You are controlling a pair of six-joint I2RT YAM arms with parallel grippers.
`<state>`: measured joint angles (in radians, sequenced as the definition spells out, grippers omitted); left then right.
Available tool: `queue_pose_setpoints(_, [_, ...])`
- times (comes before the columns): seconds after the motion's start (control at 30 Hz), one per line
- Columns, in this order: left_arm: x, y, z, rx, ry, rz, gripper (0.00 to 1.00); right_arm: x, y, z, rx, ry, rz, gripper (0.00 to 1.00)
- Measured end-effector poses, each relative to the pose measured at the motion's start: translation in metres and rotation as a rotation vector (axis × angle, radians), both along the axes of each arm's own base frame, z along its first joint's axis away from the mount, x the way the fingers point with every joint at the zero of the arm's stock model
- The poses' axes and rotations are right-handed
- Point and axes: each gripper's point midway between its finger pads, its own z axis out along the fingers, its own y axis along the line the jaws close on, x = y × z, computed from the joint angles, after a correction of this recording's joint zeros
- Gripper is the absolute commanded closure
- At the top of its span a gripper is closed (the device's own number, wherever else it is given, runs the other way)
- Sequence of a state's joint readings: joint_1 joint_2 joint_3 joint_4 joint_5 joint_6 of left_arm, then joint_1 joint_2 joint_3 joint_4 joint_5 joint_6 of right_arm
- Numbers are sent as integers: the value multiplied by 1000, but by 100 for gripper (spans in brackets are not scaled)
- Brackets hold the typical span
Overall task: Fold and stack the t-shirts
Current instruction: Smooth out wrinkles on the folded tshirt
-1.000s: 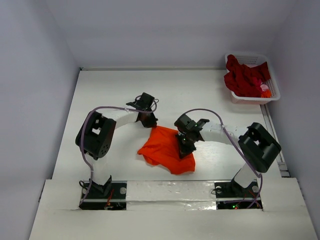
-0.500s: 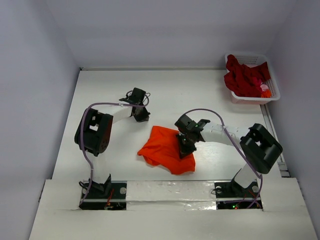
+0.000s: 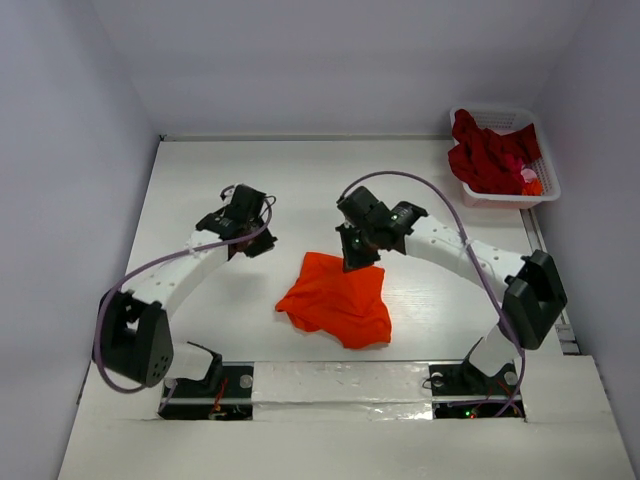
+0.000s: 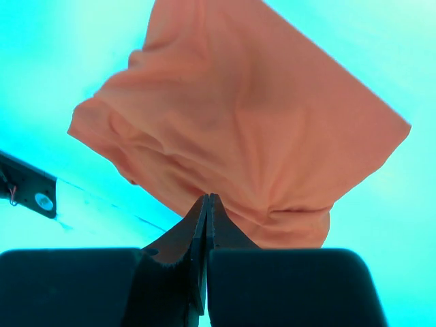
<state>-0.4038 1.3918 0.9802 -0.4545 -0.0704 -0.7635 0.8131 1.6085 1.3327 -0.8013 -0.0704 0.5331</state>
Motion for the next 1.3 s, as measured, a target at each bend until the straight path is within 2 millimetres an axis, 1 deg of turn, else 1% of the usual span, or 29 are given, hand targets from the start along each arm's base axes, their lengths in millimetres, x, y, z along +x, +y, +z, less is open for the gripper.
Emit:
queue_pose_setpoints(0.03, [-5,2,4,-3,-8,0,100,3,3,2,3,-6,4,100])
queue_pose_setpoints(0.1, [-14,4,8,-7,-10,-5,100,7,7,-5,-6,3,12,100])
queue_pose_setpoints(0.2, [-30,2,-3,-1,28,-31,100,9,12,-36,-46,63,21,100])
queue_pose_setpoints(0.27, [-42,0,-14,3,66,-52,100,10,13,-61,-72,123,20,100])
queue_pose_setpoints(0.33, [-51,-3,-21,-5,95,-76,100,13,11,-80,-87,169,13,100])
queue_pose_setpoints(0.43, [-65,-11,-31,-16,134,-120,100,19,6,-97,-94,212,-7,100])
queue_pose_setpoints(0.57, [-73,-26,-30,-32,135,-181,100,24,3,-99,-82,227,-15,100])
queue_pose_setpoints(0.73, [-90,-48,-30,-38,148,-285,100,27,5,-97,-70,221,-9,100])
queue_pose_setpoints(0.87, [-103,-61,-36,-39,181,-345,100,28,7,-102,-59,237,-11,100])
queue_pose_setpoints(0.93, [-106,-63,-40,-37,198,-355,100,32,8,-106,-46,254,-17,100])
queue_pose_setpoints(1.07, [-106,-63,-44,-31,209,-350,100,40,12,-107,-6,297,-30,100])
queue_pose_setpoints(1.3, [-103,-63,-56,-7,231,-340,100,65,18,-105,21,283,-47,100])
